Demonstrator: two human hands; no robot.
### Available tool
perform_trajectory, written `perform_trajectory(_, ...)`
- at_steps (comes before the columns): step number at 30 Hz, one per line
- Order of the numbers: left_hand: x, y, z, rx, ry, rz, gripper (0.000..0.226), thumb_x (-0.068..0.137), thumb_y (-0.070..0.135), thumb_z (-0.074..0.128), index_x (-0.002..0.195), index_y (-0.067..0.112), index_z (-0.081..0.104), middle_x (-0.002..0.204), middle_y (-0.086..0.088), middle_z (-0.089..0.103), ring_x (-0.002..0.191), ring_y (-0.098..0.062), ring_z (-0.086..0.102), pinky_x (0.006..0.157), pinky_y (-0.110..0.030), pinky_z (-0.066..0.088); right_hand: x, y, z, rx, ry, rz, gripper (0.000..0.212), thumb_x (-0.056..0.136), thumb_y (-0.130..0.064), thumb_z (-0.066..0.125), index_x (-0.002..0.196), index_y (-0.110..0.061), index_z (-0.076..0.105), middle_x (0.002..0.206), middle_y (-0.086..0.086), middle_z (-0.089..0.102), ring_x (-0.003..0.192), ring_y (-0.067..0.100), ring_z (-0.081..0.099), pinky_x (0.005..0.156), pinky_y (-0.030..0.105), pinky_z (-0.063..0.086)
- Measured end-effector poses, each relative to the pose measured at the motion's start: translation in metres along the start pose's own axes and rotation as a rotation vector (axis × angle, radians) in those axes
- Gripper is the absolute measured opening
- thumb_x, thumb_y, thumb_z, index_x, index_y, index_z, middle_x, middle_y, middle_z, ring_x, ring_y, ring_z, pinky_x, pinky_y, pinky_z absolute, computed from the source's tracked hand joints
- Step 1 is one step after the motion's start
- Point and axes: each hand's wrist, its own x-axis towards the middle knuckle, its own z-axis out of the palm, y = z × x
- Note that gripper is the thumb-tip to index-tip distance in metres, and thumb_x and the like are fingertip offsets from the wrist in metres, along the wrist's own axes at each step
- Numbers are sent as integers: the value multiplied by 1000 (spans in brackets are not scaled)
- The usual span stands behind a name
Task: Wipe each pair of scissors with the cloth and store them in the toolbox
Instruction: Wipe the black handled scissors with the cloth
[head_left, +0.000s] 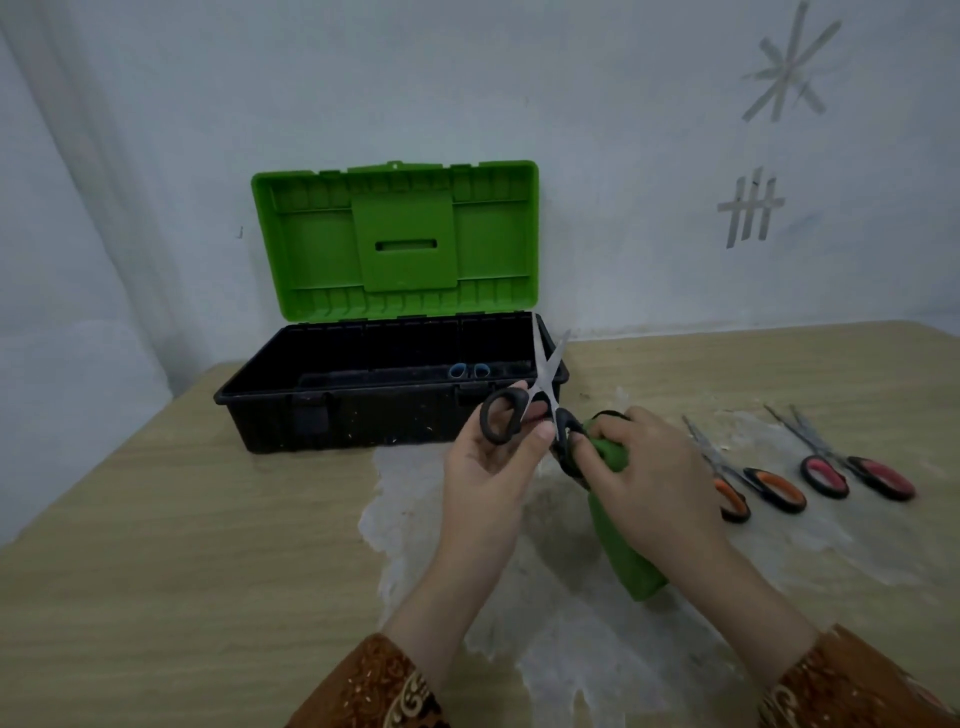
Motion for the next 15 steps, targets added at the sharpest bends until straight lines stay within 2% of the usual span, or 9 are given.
perform_trajectory(4, -1, -2, 5, -5, 81, 104, 23, 89, 24, 54, 107, 13, 60, 103, -15, 70, 95, -20, 70, 85, -28, 56, -5, -5, 3, -35, -12, -57, 26, 89, -43, 51, 68, -28, 50, 68, -9, 38, 58, 9, 44, 46, 25, 26)
perform_trajectory(7, -2, -5, 5, 12, 135, 128, 32, 91, 34, 44, 108, 9, 56, 93, -19, 72, 86, -23, 71, 75, -27, 57, -11, -12, 10, -64, -24, -112, 35, 90, -51, 39, 75, -26, 59, 72, -9, 42, 57, 10, 46, 46, 24, 32)
perform_trajectory(9, -1, -6, 3, 13, 217, 110, 31, 98, 32, 40, 108, 7, 55, 86, -18, 72, 78, -21, 71, 68, -21, 55, -13, -17, 12, -21, -40, -159, 47, 91, -55, 29, 87, -27, 67, 73, -12, 43, 58, 7, 46, 47, 22, 33)
perform_trajectory(12, 5, -3, -7, 21, 330, 81, 26, 102, 31, 37, 100, 14, 56, 73, -12, 68, 64, -19, 67, 61, -21, 52, -9, -16, 8, 49, -41, -169, 41, 95, -50, 38, 91, -25, 70, 73, -16, 42, 63, 1, 45, 51, 18, 27)
perform_trajectory(15, 12, 1, -16, 22, 364, 55, 28, 103, 32, 36, 97, 14, 57, 60, -6, 62, 48, -19, 59, 52, -24, 51, 1, -3, 0, 106, 75, -159, 32, 91, -42, 50, 88, -19, 73, 73, -12, 48, 65, -1, 46, 53, 18, 30)
